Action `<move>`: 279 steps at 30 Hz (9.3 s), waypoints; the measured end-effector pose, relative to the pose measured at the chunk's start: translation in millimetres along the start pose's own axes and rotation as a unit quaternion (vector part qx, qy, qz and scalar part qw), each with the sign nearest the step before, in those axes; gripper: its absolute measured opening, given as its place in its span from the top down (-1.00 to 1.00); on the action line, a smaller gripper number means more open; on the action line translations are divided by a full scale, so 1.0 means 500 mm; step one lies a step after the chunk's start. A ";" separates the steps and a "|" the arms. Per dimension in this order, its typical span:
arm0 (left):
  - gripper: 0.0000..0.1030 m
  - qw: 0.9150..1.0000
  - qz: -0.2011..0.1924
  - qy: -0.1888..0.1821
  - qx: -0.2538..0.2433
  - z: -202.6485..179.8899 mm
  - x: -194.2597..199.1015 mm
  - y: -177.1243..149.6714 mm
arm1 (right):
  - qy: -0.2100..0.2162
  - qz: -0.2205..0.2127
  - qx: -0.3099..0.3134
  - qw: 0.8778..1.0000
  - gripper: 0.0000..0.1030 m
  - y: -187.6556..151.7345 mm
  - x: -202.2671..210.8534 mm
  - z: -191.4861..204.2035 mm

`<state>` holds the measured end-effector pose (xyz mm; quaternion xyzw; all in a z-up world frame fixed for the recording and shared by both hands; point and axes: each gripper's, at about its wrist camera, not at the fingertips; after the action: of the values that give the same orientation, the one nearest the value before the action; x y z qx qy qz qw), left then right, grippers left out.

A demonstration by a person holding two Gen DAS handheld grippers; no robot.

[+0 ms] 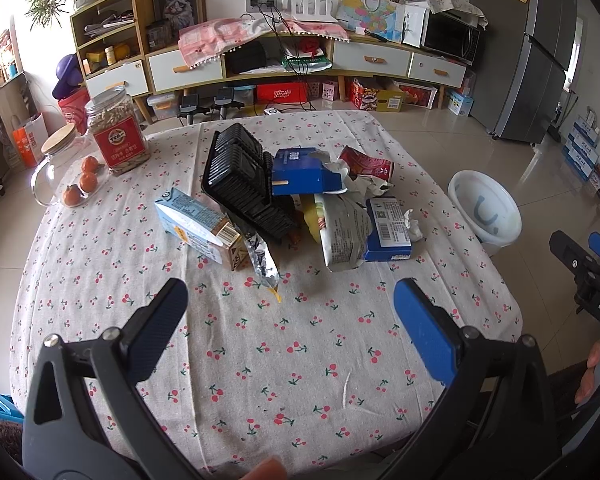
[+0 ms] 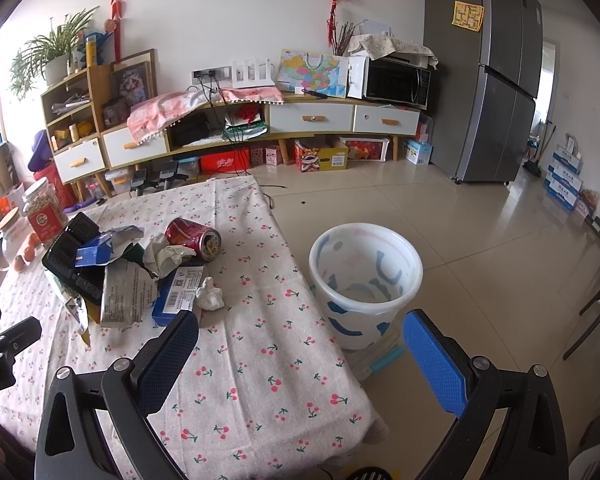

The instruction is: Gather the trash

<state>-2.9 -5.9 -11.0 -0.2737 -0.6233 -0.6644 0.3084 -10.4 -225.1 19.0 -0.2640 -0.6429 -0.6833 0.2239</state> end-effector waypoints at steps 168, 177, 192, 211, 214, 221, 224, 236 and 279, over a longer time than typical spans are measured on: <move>0.34 0.950 0.040 -0.310 -0.001 -0.317 -0.131 0.224 | 0.153 0.167 -0.108 0.968 -0.04 0.075 -0.278 -0.381; 0.34 0.947 0.077 -0.311 0.001 -0.466 -0.231 0.238 | 0.142 0.155 -0.129 0.969 -0.04 0.075 -0.291 -0.449; -0.45 0.964 0.056 -0.258 -0.040 -0.489 -0.242 0.247 | 0.127 0.160 -0.143 0.968 -0.04 0.091 -0.342 -0.460; -0.87 0.984 0.025 -0.170 -0.057 -0.279 -0.153 0.246 | 0.095 0.180 -0.154 0.967 -0.46 0.115 -0.405 -0.413; -0.88 0.986 0.026 -0.158 -0.051 -0.243 -0.144 0.242 | 0.093 0.182 -0.149 0.967 -0.50 0.121 -0.401 -0.400; -0.90 0.989 0.023 -0.137 -0.041 -0.157 -0.134 0.234 | 0.080 0.187 -0.129 0.971 -0.55 0.133 -0.374 -0.364; -0.92 0.991 0.024 -0.127 -0.039 -0.120 -0.131 0.227 | 0.077 0.188 -0.119 0.972 -0.57 0.136 -0.358 -0.344; -0.93 0.996 0.045 -0.070 -0.010 0.050 -0.145 0.183 | 0.084 0.187 -0.085 0.975 -0.62 0.135 -0.278 -0.245; 0.96 0.990 0.073 -0.118 -0.029 0.130 -0.174 0.112 | 0.128 0.233 0.022 0.964 -0.63 0.101 -0.321 0.063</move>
<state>95.1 63.2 -34.5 -0.4041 -0.6139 -0.6209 0.2726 146.8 -202.9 -45.7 -0.3116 -0.5446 -0.6262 0.4627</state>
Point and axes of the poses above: each gripper's, at about its wrist camera, not at the fingertips, and x roughly against the way its jaws point, z to its left, y to its top, and after that the axes turned 7 degrees about y, right-handed
